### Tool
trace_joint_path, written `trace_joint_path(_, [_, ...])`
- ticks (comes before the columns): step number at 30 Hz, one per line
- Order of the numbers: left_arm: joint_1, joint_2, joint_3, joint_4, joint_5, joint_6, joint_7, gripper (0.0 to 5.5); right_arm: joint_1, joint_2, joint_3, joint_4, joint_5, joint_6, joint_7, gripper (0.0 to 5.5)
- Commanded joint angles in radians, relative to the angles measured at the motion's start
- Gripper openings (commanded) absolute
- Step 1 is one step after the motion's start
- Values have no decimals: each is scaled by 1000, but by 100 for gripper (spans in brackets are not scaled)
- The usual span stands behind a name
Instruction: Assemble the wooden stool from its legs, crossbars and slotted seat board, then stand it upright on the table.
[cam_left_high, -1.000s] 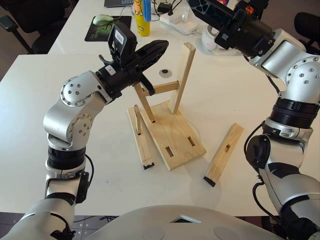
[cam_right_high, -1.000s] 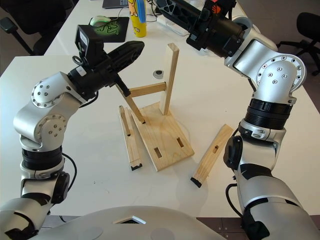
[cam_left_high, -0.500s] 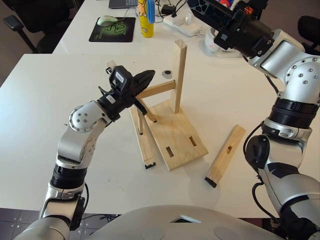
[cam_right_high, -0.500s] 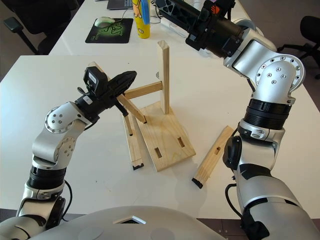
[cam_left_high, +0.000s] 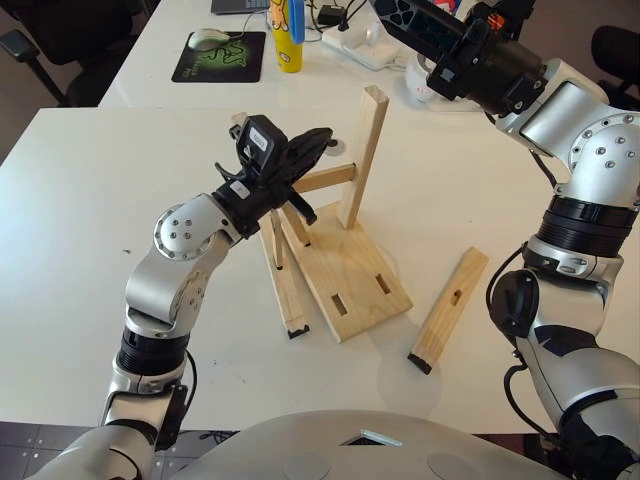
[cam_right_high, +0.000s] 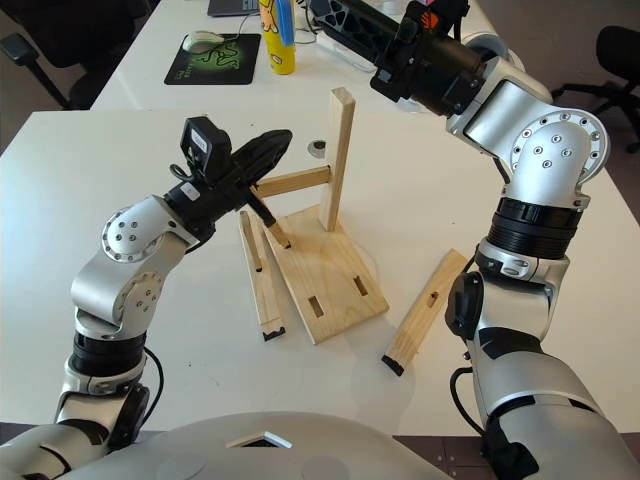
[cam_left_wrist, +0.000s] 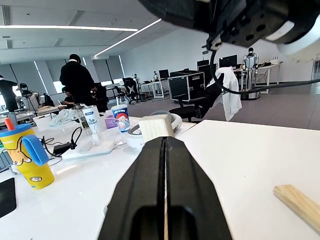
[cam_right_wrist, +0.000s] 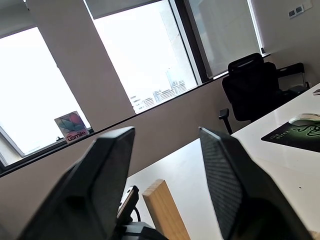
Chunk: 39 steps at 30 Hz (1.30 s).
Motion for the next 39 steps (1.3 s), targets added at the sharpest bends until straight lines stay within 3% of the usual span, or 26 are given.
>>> trace_joint_path(1, [-44, -18, 44, -52, 8, 13, 57, 1, 0, -2, -2, -5, 12, 9, -7, 238])
trace_joint_path(8, [10, -72, 62, -144, -9, 124, 185, 1, 0, -7, -4, -4, 12, 13, -6, 238])
trace_joint_path(14, [101, -77, 59, -53, 21, 85, 179, 1, 2, -4, -4, -5, 12, 13, -7, 238])
trace_joint_path(31, [-127, -87, 85, -118, -34, 162, 192, 1, -8, -7, 2, 7, 10, 16, 3, 238])
trace_joint_path(39, [-92, -90, 77, -151, -29, 189, 216, 1, -8, -7, 1, 7, 12, 20, 0, 238])
